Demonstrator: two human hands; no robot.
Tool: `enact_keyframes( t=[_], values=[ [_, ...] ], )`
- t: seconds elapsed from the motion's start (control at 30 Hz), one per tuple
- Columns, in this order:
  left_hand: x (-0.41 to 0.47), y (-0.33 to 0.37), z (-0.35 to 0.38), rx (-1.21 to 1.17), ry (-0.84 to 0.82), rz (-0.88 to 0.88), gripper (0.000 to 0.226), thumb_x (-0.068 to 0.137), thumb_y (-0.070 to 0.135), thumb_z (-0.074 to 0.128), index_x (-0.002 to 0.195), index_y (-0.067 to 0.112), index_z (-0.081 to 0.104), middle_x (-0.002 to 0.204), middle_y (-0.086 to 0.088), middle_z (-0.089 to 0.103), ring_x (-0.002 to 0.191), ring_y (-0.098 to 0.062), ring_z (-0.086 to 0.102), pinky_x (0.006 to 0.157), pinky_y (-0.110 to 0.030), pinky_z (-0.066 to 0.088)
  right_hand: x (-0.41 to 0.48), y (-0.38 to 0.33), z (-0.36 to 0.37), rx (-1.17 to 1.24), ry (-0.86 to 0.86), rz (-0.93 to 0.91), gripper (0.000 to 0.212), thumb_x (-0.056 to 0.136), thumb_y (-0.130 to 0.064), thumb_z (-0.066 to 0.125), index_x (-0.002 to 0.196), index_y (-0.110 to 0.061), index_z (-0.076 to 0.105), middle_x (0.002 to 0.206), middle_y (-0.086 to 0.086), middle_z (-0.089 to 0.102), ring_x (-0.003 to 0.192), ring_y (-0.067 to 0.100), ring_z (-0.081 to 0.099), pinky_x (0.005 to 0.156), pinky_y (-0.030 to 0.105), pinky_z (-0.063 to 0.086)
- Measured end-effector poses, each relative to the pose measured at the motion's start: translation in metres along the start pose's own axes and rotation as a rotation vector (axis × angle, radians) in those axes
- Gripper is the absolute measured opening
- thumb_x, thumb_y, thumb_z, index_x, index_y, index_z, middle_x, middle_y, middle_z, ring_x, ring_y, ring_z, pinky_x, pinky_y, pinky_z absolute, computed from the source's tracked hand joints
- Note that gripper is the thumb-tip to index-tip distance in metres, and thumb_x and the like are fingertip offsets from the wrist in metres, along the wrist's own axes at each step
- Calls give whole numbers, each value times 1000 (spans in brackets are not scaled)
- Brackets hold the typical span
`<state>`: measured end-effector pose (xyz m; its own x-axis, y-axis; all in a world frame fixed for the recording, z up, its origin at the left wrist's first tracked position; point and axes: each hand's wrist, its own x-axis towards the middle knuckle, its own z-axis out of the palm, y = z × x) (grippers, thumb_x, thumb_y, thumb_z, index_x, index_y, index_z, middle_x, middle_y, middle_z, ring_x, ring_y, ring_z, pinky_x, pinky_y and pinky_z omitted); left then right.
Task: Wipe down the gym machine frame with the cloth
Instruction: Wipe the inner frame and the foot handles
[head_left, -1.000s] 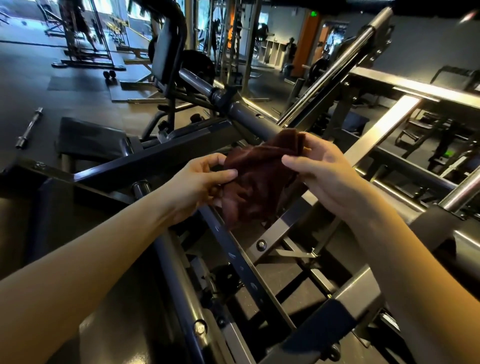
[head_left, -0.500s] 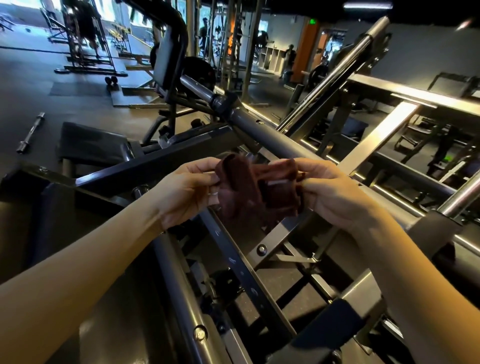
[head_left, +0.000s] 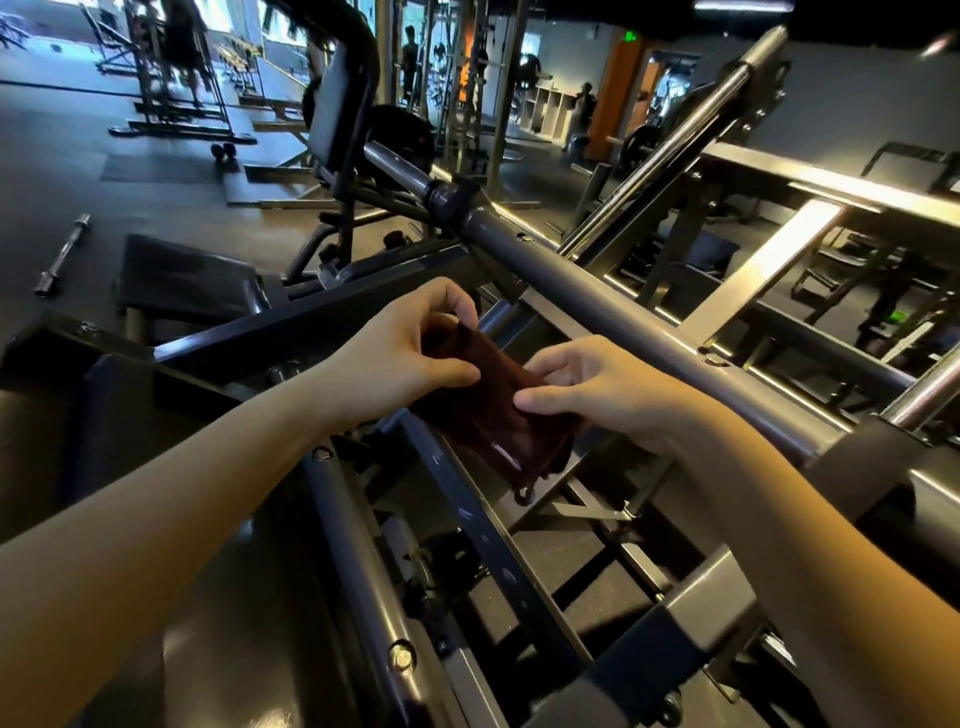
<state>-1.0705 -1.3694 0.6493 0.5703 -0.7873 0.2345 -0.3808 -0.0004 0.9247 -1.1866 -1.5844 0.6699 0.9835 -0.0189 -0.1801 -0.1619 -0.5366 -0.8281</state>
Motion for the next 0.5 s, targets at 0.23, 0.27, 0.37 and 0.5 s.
enact_keyframes(
  t=[0.23,0.27,0.37,0.5],
  values=[
    [-7,-40,43,183,302,-8,27,85,19,80,103,31,64,101,11,69,97,1,67,89,-33,60,33,13,23,-165,201,287,17,96,-24,68,107,-12,67,100,9,73,93,23,73,84,39,63],
    [-11,-46,53,221,309,7,28,86,19,78,104,34,64,102,14,67,99,3,65,91,-31,58,39,18,29,-91,242,337,15,96,-21,67,108,-11,65,103,11,71,92,25,72,80,40,64],
    [-20,-66,76,343,343,77,33,90,20,74,119,34,66,112,20,62,110,6,57,99,-27,52,48,28,38,458,295,412,16,100,-9,55,116,-12,55,113,14,61,94,27,66,67,38,63],
    [-23,-88,77,518,317,134,32,95,34,68,126,29,69,123,16,59,115,7,47,98,-13,38,57,48,35,725,137,347,45,93,-25,67,134,-11,54,130,16,62,116,33,64,87,45,61]
  ],
)
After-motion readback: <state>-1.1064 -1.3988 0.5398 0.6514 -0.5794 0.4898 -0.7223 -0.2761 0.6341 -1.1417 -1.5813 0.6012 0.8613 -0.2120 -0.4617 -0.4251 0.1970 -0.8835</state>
